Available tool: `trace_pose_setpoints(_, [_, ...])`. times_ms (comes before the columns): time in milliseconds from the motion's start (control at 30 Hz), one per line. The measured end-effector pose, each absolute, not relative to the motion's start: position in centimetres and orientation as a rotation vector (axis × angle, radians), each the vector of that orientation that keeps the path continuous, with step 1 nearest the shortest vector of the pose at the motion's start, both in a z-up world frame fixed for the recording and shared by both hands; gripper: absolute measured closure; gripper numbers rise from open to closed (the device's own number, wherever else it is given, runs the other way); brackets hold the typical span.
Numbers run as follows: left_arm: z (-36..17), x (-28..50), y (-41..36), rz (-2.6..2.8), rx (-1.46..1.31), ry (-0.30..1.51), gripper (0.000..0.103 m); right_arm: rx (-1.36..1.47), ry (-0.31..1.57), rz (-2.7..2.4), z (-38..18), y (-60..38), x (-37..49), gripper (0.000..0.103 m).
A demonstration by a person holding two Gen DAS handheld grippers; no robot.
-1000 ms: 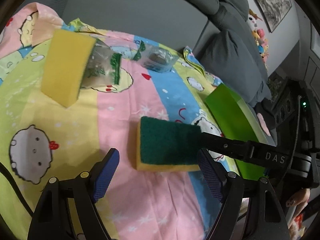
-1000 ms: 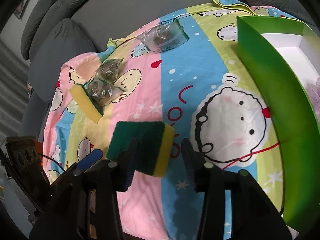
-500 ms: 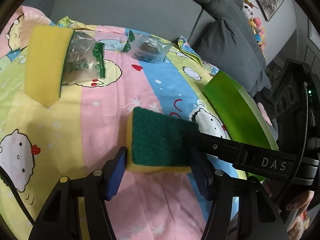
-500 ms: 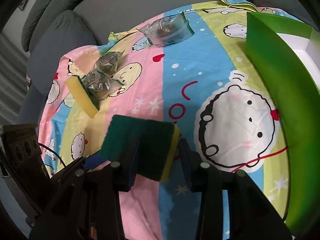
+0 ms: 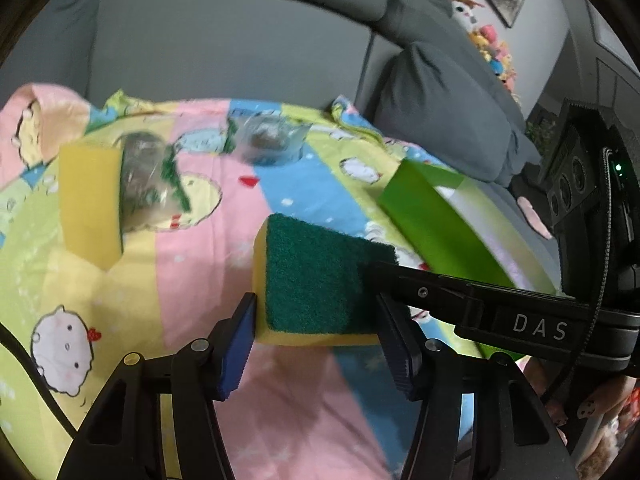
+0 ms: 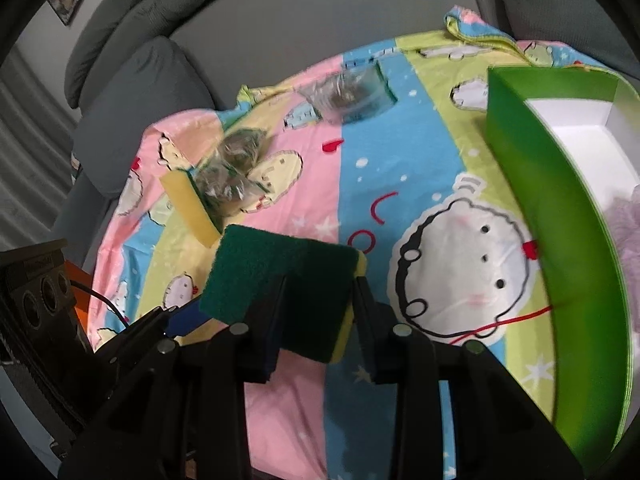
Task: Organize objects
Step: 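Grasp the green-and-yellow scouring sponge with the right gripper and lift, then carry the scouring sponge into the green box and release it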
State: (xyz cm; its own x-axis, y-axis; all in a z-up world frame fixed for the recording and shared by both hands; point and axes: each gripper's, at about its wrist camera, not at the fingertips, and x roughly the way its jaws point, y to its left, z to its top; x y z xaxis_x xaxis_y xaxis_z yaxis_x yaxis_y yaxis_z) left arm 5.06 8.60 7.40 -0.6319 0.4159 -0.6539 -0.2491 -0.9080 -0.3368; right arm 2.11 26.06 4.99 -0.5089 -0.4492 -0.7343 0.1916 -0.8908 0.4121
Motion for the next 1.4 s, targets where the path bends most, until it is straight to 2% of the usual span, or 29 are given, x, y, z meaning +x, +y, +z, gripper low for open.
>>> trace_pose_setpoints(500, [11.8, 4.5, 15.5, 2.475, -0.911, -0.16, 0.044, 1.105, -0.547, -2.582, 9.3, 32.8, 5.3, 0.069])
trace_pose_setpoints(933, [12.5, 3.0, 22.4, 2.358, -0.875, -0.055, 0.044, 1.047, -0.743, -2.756, 10.1, 39.5, 7.1, 0.069])
trace_pose_setpoints(1400, [10.9, 1.6, 28.7, 2.225, -0.943, -0.002, 0.045, 1.098, -0.993, -2.87, 8.5, 45.2, 8.5, 0.068])
